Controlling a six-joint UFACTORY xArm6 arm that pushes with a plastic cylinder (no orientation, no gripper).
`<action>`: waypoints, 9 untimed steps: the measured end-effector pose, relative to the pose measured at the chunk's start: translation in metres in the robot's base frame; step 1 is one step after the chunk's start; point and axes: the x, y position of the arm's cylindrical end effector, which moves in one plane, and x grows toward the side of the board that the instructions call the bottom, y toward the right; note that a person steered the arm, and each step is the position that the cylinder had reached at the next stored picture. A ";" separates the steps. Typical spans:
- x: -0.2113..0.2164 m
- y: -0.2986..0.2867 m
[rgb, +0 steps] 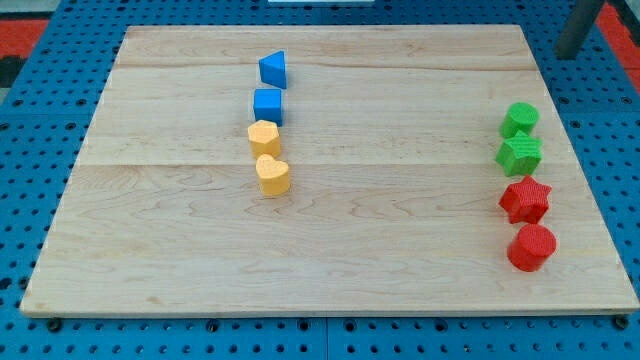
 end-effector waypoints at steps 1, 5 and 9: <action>0.000 -0.096; 0.093 -0.274; 0.154 -0.340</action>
